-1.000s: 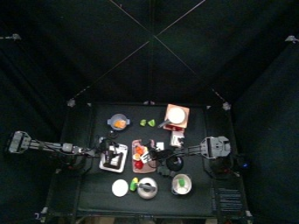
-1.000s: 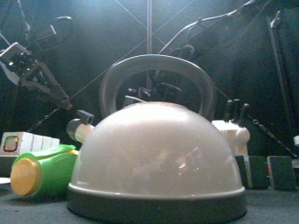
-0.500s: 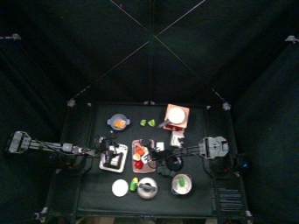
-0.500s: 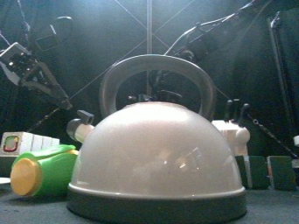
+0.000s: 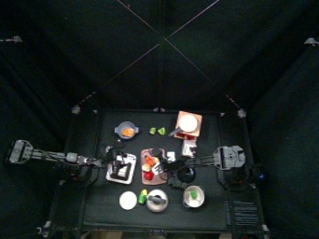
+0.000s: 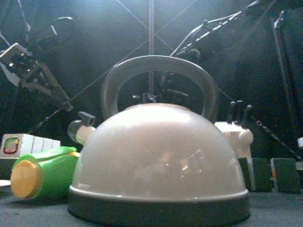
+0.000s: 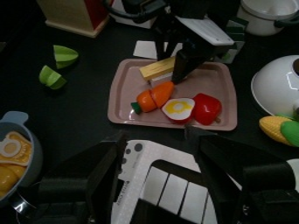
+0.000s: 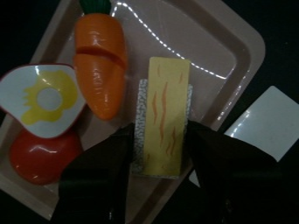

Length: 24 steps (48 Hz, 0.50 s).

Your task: Grab egg sushi

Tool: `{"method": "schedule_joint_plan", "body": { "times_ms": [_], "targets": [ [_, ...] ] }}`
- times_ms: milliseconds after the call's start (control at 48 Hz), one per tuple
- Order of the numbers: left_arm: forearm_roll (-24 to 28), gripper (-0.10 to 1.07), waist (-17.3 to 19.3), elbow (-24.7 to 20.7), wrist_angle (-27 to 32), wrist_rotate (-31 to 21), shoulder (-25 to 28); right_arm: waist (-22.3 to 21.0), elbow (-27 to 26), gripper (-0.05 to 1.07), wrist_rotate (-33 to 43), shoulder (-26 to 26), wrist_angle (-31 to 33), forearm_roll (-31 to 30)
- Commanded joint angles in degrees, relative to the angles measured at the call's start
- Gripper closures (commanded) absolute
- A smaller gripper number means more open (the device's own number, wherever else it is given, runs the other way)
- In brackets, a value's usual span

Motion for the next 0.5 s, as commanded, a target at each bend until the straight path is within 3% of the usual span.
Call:
{"method": "schedule_joint_plan", "body": {
  "times_ms": [0,479],
  "targets": [
    [0.1,0.07,0.1,-0.8,-0.1,0.1,0.0,0.8,-0.4,0.42,0.1,-4.9,-0.2,-1.0],
    [0.1,0.07,0.0,-1.0,-0.1,0.1,0.0,2.3,0.8,0.42,0.2,-7.3,-1.1,-1.5]
  ]
}}
